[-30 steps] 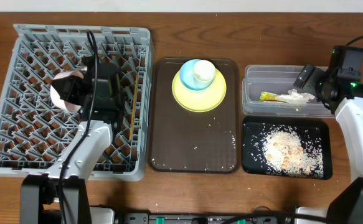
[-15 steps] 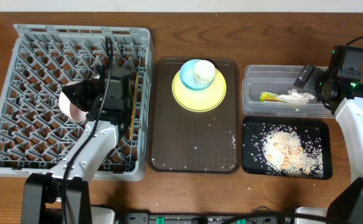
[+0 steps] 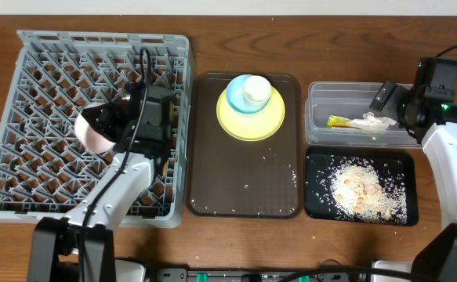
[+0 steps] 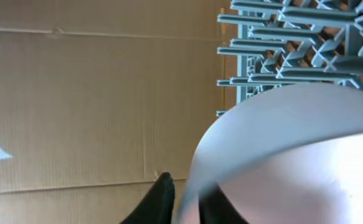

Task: Sort waste into correct bins and load items into the dishwasher
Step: 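Tilt the bowl and lower it into the dish rack, then open the left gripper to release the bowl and rise from the rack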

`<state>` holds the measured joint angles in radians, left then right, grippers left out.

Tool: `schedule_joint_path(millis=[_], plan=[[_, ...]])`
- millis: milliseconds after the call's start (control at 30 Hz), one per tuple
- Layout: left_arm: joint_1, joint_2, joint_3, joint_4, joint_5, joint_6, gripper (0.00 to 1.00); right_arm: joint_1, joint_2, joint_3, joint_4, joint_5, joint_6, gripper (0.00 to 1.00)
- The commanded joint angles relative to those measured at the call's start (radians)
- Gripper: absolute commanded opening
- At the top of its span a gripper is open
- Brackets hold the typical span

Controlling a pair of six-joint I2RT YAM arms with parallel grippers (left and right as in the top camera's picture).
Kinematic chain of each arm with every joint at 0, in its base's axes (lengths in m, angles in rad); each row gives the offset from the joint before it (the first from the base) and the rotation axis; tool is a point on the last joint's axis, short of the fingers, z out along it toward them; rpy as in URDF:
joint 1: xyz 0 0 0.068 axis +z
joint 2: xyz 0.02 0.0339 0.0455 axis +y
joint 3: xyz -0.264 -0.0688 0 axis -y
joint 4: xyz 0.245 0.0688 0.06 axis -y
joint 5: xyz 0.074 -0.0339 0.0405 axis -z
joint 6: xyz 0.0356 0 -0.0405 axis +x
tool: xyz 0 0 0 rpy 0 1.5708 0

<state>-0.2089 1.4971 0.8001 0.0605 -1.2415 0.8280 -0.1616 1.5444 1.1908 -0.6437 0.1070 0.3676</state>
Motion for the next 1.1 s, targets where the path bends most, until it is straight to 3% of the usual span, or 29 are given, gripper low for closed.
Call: schedule_joint_path(millis=[0, 267, 300, 500, 733, 900, 1000, 1067], plan=[[-0.023, 0.007, 0.008, 0.0, -0.093, -0.022, 0.22, -0.008, -0.003, 0.004, -0.001, 0.004, 0.006, 0.99], [-0.113, 0.006, 0.008, 0.0, -0.168, -0.025, 0.27, -0.008, -0.003, 0.004, -0.001, 0.004, 0.006, 0.99], [-0.127, 0.006, 0.008, 0.0, -0.175, -0.039, 0.3, -0.008, -0.003, 0.004, -0.001, 0.005, 0.006, 0.99], [-0.196, -0.035, 0.011, 0.0, -0.175, -0.199, 0.27, -0.008, -0.003, 0.004, -0.001, 0.004, 0.006, 0.99], [-0.206, -0.245, 0.033, 0.0, -0.039, -0.251, 0.3, -0.008, -0.003, 0.004, -0.001, 0.004, 0.006, 0.99], [-0.206, -0.412, 0.04, -0.013, 0.061, -0.354, 0.3, -0.008, -0.003, 0.004, -0.001, 0.005, 0.006, 0.99], [-0.205, -0.475, 0.048, -0.132, 0.152, -0.453, 0.32, -0.008, -0.003, 0.004, -0.001, 0.004, 0.006, 0.99], [-0.188, -0.497, 0.071, -0.299, 0.29, -0.574, 0.39, -0.008, -0.003, 0.004, -0.001, 0.005, 0.006, 0.99]])
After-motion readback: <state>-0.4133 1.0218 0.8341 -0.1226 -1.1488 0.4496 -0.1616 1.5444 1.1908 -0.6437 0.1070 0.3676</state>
